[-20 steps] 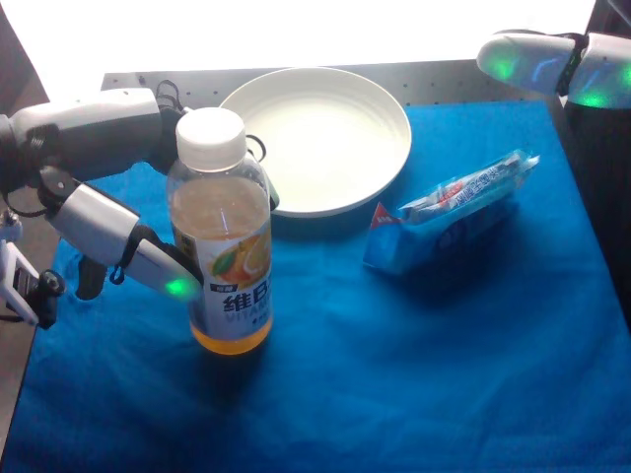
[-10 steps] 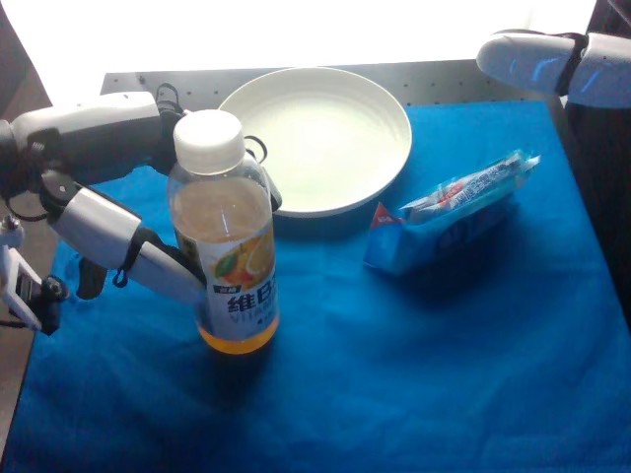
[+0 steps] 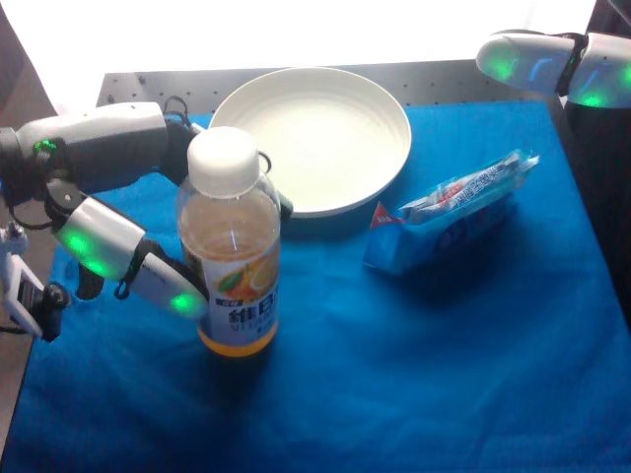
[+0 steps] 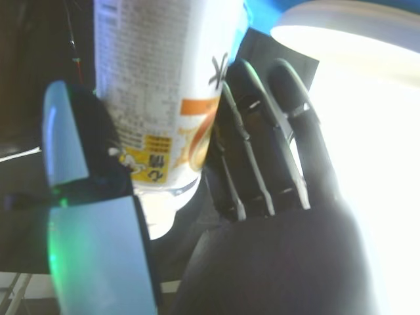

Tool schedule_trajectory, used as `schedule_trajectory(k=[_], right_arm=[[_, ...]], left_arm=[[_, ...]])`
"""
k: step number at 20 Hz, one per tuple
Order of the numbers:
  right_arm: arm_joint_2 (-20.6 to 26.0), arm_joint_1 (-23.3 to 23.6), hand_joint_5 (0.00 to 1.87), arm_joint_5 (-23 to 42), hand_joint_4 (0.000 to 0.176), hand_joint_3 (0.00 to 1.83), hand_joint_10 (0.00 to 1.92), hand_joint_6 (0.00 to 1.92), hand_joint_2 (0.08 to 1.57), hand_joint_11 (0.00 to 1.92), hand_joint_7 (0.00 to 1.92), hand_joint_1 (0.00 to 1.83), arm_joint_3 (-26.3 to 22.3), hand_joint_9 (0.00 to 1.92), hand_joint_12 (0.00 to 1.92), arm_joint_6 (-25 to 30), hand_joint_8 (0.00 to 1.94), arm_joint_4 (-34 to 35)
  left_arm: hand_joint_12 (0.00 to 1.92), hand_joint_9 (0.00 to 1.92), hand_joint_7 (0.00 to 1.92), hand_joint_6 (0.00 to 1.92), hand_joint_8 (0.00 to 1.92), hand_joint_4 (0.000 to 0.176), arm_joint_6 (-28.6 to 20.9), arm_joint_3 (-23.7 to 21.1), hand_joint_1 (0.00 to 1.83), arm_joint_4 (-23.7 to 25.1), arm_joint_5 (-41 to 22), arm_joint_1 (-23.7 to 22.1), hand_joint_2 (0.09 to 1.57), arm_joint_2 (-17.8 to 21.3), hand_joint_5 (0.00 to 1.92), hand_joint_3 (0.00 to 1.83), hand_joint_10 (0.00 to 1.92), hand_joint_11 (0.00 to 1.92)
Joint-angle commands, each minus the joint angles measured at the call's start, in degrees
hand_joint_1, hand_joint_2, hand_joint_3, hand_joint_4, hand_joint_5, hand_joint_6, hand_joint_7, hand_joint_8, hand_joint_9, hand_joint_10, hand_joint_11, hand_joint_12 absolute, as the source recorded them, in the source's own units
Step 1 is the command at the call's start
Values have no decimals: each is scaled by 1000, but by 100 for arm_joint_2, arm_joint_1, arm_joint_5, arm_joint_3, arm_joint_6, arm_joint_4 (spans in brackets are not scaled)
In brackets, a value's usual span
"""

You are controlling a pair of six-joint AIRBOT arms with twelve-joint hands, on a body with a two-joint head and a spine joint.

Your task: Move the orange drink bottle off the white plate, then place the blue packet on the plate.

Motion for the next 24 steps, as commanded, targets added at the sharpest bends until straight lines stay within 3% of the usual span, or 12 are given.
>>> schedule_trajectory(k=[1, 3, 4, 5, 8, 9, 12, 13, 15, 18, 20, 24], right_arm=[[-2, 68, 380, 698, 85, 0, 0, 1, 864, 0, 203, 414, 15, 210, 911, 43, 1, 101], [-2, 68, 376, 698, 92, 0, 8, 0, 865, 0, 217, 401, 15, 235, 979, 43, 5, 99], [-2, 68, 358, 698, 91, 0, 11, 1, 861, 0, 190, 401, 15, 194, 865, 43, 6, 92], [-1, 68, 354, 699, 93, 0, 7, 1, 862, 0, 189, 414, 14, 184, 804, 43, 3, 92], [-1, 68, 348, 699, 120, 0, 2, 0, 851, 0, 153, 435, 11, 179, 858, 43, 0, 84], [-1, 68, 320, 700, 133, 1, 16, 0, 870, 0, 183, 441, 10, 249, 1075, 43, 2, 76], [-1, 68, 182, 699, 162, 0, 5, 0, 868, 0, 149, 441, -17, 247, 1148, 43, 2, 49], [-1, 68, 126, 698, 173, 0, 9, 0, 833, 0, 139, 459, -33, 267, 1126, 43, 0, 24], [-1, 68, 36, 687, 176, 0, 0, 0, 775, 0, 80, 490, -68, 225, 1077, 44, 0, -45], [8, 89, 0, 469, 176, 0, 18, 0, 704, 0, 206, 502, -154, 230, 1180, 44, 18, -366], [9, 105, 0, 405, 176, 0, 23, 0, 686, 183, 229, 510, -190, 290, 1338, 44, 2, -469], [58, 222, 0, 223, 163, 1, 2, 0, 610, 3, 184, 513, -207, 240, 1249, 172, 0, -878]], left_arm=[[1261, 579, 602, 0, 0, 0, -42, -45, 963, -284, -424, -19, 770, 20, 630, 0, 1, 164], [1220, 448, 453, 0, 0, 0, -42, -63, 934, -282, -433, 14, 740, 35, 492, 0, 0, 58], [1156, 340, 336, 0, 0, 14, -42, -85, 932, -280, -433, 35, 715, 59, 400, 0, 0, 11], [1050, 253, 237, 0, 0, 58, -42, -101, 883, -280, -436, 51, 705, 79, 286, 0, 0, 1], [797, 66, 10, 0, 0, 124, -29, -142, 701, -280, -425, 93, 665, 140, 7, 0, 3, 0], [728, 39, 1, 0, 0, 131, -7, -164, 673, -280, -415, 99, 658, 167, 1, 0, 5, 0], [203, 0, 0, 0, 0, 109, 57, -259, 550, -286, -405, 107, 631, 250, 0, 1, 0, 0], [40, 0, 0, 0, 0, 134, 57, -296, 557, -286, -409, 110, 633, 276, 0, 1, 0, 0], [1, 0, 0, 0, 0, 164, 56, -380, 589, -288, -412, 137, 626, 351, 0, 0, 0, 0], [0, 0, 0, 0, 0, 174, 56, -645, 524, -313, -406, 222, 607, 652, 0, 0, 0, 0], [0, 0, 0, 0, 0, 176, 116, -783, 489, -419, -424, 340, 608, 845, 0, 0, 0, 0], [18, 0, 0, 0, 0, 176, 182, -957, 537, -513, -402, 462, 571, 1095, 0, 0, 0, 38]])
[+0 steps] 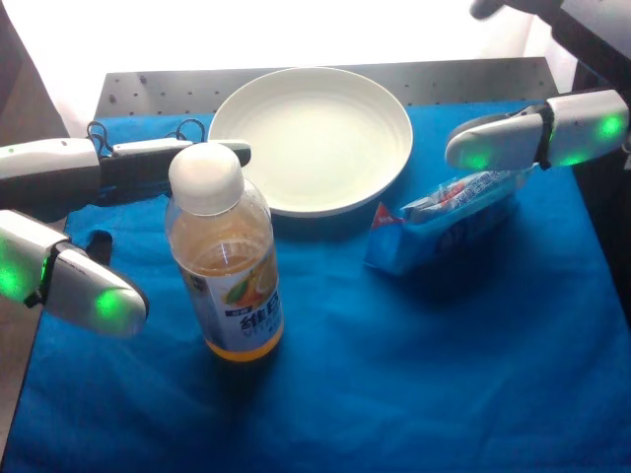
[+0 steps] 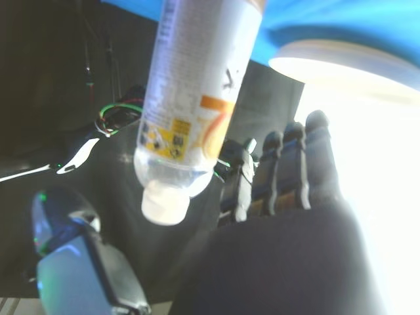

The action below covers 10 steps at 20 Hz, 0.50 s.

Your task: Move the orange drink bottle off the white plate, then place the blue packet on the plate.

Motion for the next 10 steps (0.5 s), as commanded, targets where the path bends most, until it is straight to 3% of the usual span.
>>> schedule_trajectory(k=[1, 2, 4, 5, 7, 8, 9, 10], right_arm=[[52, 143, 0, 494, 158, 12, 0, 0, 639, 0, 170, 549, 5, 225, 1236, 77, 0, 47], [74, 233, 0, 334, 148, 11, 1, 0, 667, 0, 160, 549, 5, 226, 1220, 78, 0, -118], [139, 428, 0, 0, 118, 4, 38, 0, 781, 219, 176, 584, 4, 414, 1233, 116, 0, -533], [164, 555, 0, -144, 123, 2, 36, 0, 808, 314, 151, 687, 3, 476, 1183, 150, 0, -741], [232, 789, 0, -526, 108, 1, 4, 0, 826, 175, 150, 750, -3, 371, 1208, 230, 1, -1242], [257, 860, 0, -667, 110, 0, 5, 0, 799, 148, 142, 729, -11, 366, 1281, 261, 0, -1412], [283, 918, 0, -809, 126, 0, 6, 0, 768, 29, 146, 652, -9, 217, 1101, 346, 3, -1640], [302, 961, 0, -903, 130, 1, 24, 0, 796, 5, 174, 655, -8, 145, 805, 420, 3, -1809]], left_arm=[[18, 0, 0, 0, 0, 176, 15, -46, 525, -360, -511, 11, 559, 92, 0, 0, 0, 34], [27, 0, 0, 0, 0, 176, 94, -93, 505, -419, -505, 51, 571, 177, 0, 0, 0, 51], [14, 0, 0, 0, 0, 176, 160, -140, 509, -448, -454, 63, 581, 293, 0, 0, 0, 14], [9, 0, 0, 0, 0, 176, 172, -145, 515, -448, -425, 63, 584, 321, 0, 0, 0, 2], [1, 0, 0, 0, 0, 176, 202, -147, 531, -470, -393, 63, 585, 381, 0, 0, 0, 0], [3, 0, 0, 0, 0, 176, 212, -148, 530, -478, -378, 63, 594, 407, 0, 4, 0, 7], [0, 0, 0, 0, 0, 176, 213, -144, 524, -481, -362, 63, 606, 423, 0, 9, 0, 1], [0, 0, 0, 0, 0, 176, 224, -140, 594, -504, -360, 62, 589, 432, 0, 0, 0, 0]])
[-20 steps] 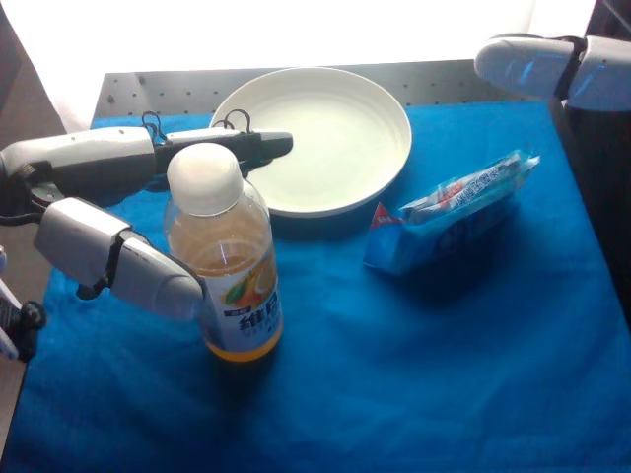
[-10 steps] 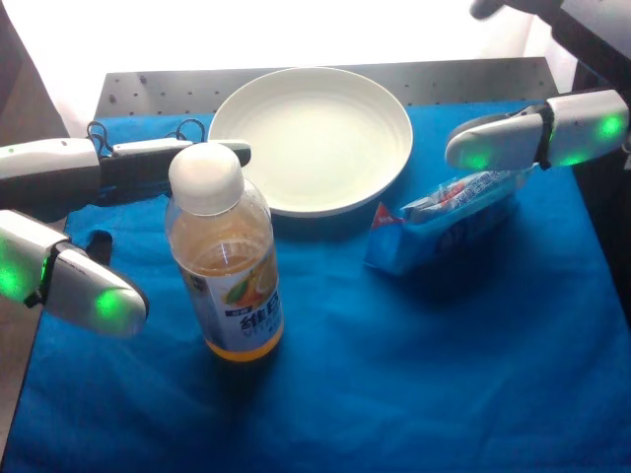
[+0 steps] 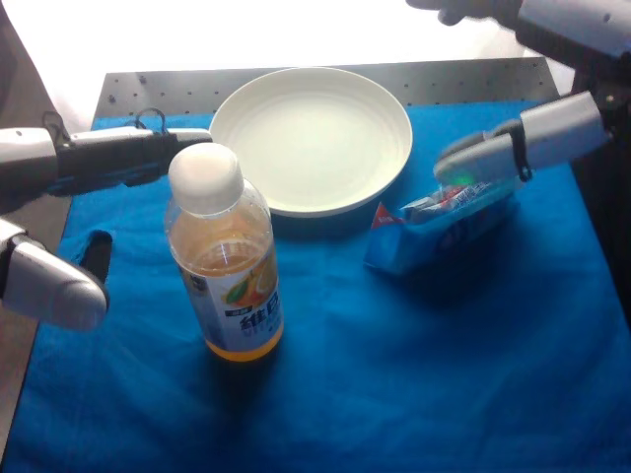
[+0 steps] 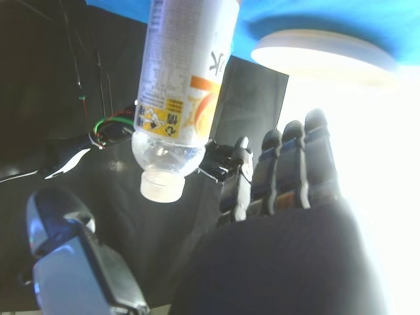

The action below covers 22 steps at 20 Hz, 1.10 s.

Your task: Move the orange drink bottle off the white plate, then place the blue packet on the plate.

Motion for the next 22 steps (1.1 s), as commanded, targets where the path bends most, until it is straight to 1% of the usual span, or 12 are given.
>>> schedule_trajectory(k=[1, 2, 4, 6, 7, 8, 9, 11, 14, 16, 19, 22], right_arm=[[24, 129, 0, 377, 127, 0, 16, 0, 751, 0, 195, 571, 8, 137, 597, 104, 2, 79], [35, 143, 0, 301, 119, 0, 9, 0, 721, 0, 200, 543, 8, 133, 639, 170, 1, -60], [65, 146, 0, 131, 82, 2, 2, 0, 716, 0, 202, 616, 20, 168, 995, 373, 0, -425], [74, 146, 0, 35, 68, 0, 6, 0, 670, 0, 192, 623, 60, 148, 1171, 682, 4, -764], [90, 146, 0, -51, 43, 8, 6, 0, 722, 0, 183, 625, 74, 155, 1069, 824, 3, -983], [102, 146, 0, -153, 38, 8, 6, 0, 755, 0, 192, 627, 72, 164, 1077, 885, 3, -1146], [110, 146, 0, -229, 61, 0, 11, 0, 704, 0, 208, 614, 65, 177, 1075, 902, 9, -1237], [140, 145, 0, -414, 70, 0, 5, 0, 645, 0, 220, 596, 39, 175, 1073, 939, 5, -1437], [151, 149, 0, -683, 50, 0, 12, 0, 609, 0, 249, 543, 54, 198, 1104, 952, 10, -1732], [143, 258, 32, -923, 60, 0, 9, 4, 623, 0, 280, 523, 47, 216, 1002, 983, 7, -2041], [89, 375, 129, -1207, 9, 0, 14, 4, 605, 2, 368, 538, 76, 329, 1107, 1013, 5, -2413], [-2, 376, 144, -1313, 29, 0, 9, 2, 602, 0, 374, 525, 124, 345, 1070, 1013, 2, -2530]], left_arm=[[0, 0, 0, 0, 0, 176, 32, -8, 619, -375, -463, -45, 593, 53, 0, 1, 0, 0], [0, 0, 0, 0, 0, 176, 94, -14, 624, -425, -462, -45, 611, 91, 0, 9, 0, 0], [0, 0, 0, 0, 0, 176, 211, -13, 639, -562, -463, -46, 598, 151, 0, 2, 0, 0], [0, 0, 0, 0, 0, 176, 386, -14, 678, -747, -481, -46, 555, 199, 0, 0, 0, 0], [0, 0, 0, 0, 0, 176, 500, -13, 724, -882, -502, -46, 551, 219, 0, 0, 0, 0], [0, 0, 0, 0, 0, 176, 591, 3, 743, -998, -531, -46, 557, 218, 0, 0, 0, 0], [0, 0, 0, 0, 0, 176, 673, 27, 771, -1098, -552, -47, 556, 211, 0, 0, 0, 0], [0, 0, 0, 0, 0, 176, 800, 99, 709, -1320, -616, -46, 579, 198, 0, 1, 0, 0], [0, 0, 0, 0, 0, 176, 1014, 148, 681, -1541, -663, -45, 618, 203, 0, 16, 0, 0], [0, 0, 0, 0, 0, 176, 1045, 149, 679, -1598, -693, -45, 604, 207, 0, 8, 0, 0], [0, 0, 0, 0, 0, 176, 1072, 150, 671, -1632, -712, -45, 600, 207, 0, 6, 0, 0], [0, 0, 0, 0, 0, 176, 1072, 146, 709, -1632, -718, -45, 620, 205, 0, 13, 0, 0]])
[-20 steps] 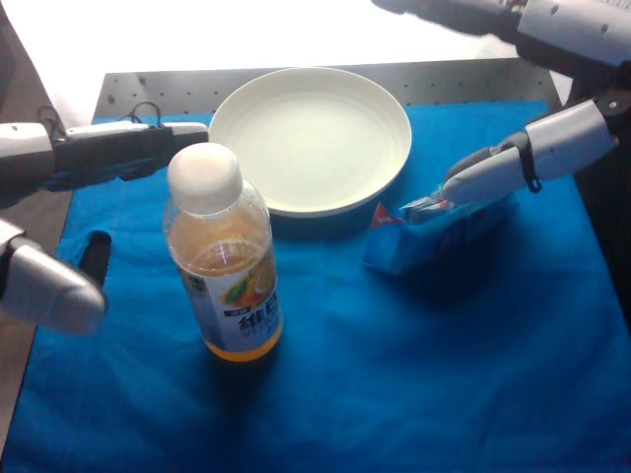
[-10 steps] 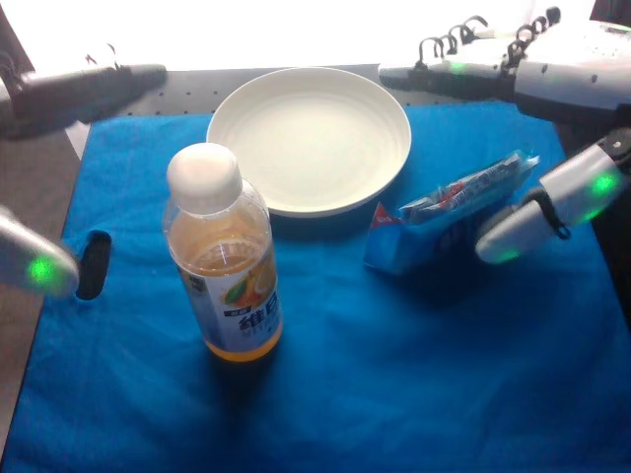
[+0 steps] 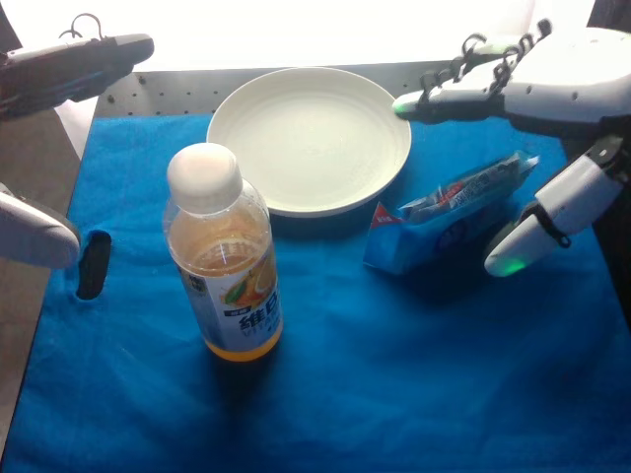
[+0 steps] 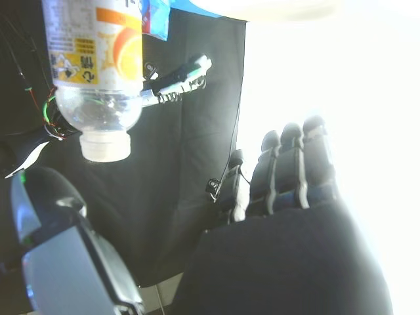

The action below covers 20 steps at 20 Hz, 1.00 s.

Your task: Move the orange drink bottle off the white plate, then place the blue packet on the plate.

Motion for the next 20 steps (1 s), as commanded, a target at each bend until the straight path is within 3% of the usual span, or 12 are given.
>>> schedule_trajectory(k=[1, 4, 5, 9, 10, 11, 12, 13, 15, 17, 18, 20], right_arm=[[-14, 94, 162, 322, 37, 1, 16, 6, 605, 0, 391, 524, 6, 371, 1117, 22, 6, 185], [-103, 121, 120, 153, 54, 1, 14, 2, 623, 0, 338, 517, 25, 372, 1163, 66, 2, -99], [-123, 129, 86, 136, 67, 1, 14, 3, 623, 0, 315, 540, 32, 310, 1027, 75, 3, -135], [-143, 130, 165, 109, 48, 2, 68, 28, 630, 0, 390, 479, 42, 460, 1356, 83, 25, -154], [-155, 130, 213, 97, 62, 1, 71, 45, 629, 0, 419, 509, 52, 472, 1365, 83, 35, -157], [-161, 130, 282, 92, 58, 3, 95, 60, 646, 0, 487, 540, 60, 519, 1417, 83, 53, -162], [-173, 129, 367, 73, 17, 3, 140, 71, 668, 79, 581, 652, 69, 601, 1425, 83, 71, -176], [-184, 129, 490, 62, 0, 0, 278, 63, 724, 255, 709, 710, 82, 691, 1454, 83, 84, -176], [-200, 129, 709, 54, 0, 5, 759, 74, 860, 539, 923, 902, 97, 791, 1466, 83, 207, -176], [-240, 129, 914, 18, 0, 15, 946, 143, 953, 735, 1100, 1081, 130, 941, 1499, 83, 324, -174], [-262, 129, 920, 3, 0, 7, 986, 748, 1053, 800, 1163, 1235, 145, 990, 1524, 83, 726, -167], [-335, 129, 895, -38, 0, 2, 985, 988, 1103, 775, 1106, 1249, 216, 971, 1553, 83, 929, -119]], left_arm=[[0, 0, 0, 0, 0, 176, -8, 2, 695, -318, -539, -45, 627, 7, 0, 15, 0, 0], [0, 0, 0, 0, 0, 176, -11, -4, 693, -272, -480, -45, 637, 18, 0, 15, 0, 0], [0, 0, 0, 0, 0, 176, -11, -4, 698, -271, -488, -45, 621, 20, 0, 6, 0, 0], [0, 0, 0, 0, 0, 176, -12, -10, 688, -273, -500, -43, 608, 26, 0, 0, 0, 0], [0, 0, 0, 0, 0, 176, -19, -13, 702, -274, -500, -43, 601, 26, 0, 0, 0, 0], [0, 0, 0, 0, 0, 176, -19, -17, 693, -272, -499, -36, 596, 28, 0, 0, 0, 0], [0, 0, 0, 0, 0, 176, -20, -22, 688, -272, -499, -21, 592, 38, 0, 0, 0, 0], [0, 0, 0, 0, 0, 176, -20, -27, 689, -281, -504, -2, 601, 49, 0, 0, 0, 0], [0, 0, 0, 0, 0, 176, -22, -37, 700, -293, -513, 15, 593, 57, 0, 0, 0, 0], [0, 0, 0, 0, 0, 176, -22, -47, 660, -311, -546, 25, 612, 55, 0, 3, 0, 0], [0, 0, 0, 0, 0, 176, -22, -56, 697, -318, -558, 31, 616, 54, 0, 5, 0, 0], [0, 0, 0, 0, 0, 176, -22, -71, 665, -322, -575, 47, 611, 51, 0, 1, 0, 0]])
